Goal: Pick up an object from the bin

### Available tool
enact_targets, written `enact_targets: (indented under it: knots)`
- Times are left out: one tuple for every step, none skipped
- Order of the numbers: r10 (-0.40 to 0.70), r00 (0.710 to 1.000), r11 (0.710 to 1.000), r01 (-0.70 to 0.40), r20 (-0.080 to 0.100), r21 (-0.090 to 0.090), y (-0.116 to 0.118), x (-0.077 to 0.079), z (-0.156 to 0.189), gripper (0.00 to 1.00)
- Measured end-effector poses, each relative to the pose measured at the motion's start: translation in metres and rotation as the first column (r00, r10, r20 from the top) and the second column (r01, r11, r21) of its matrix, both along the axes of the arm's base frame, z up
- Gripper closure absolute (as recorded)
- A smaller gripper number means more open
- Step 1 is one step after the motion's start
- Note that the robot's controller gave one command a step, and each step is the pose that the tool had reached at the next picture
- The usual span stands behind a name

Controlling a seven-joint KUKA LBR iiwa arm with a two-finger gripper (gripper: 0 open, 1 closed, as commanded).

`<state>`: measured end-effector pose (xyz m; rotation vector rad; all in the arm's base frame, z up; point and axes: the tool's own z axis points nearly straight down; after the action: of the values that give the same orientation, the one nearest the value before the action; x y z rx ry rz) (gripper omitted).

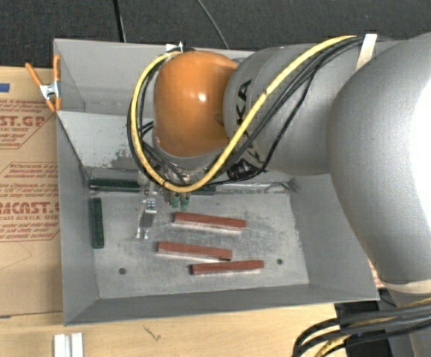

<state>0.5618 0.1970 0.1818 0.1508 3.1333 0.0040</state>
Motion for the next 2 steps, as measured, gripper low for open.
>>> enact_targets:
  knots:
    - [0.028, 1.000, 1.000, -0.028, -0.005, -0.002, -0.034, -0.008, -0.024, 0.00]
    - [0.166, 0.986, 0.986, -0.166, 0.003, -0.003, -0.050, -0.010, -0.072, 0.00]
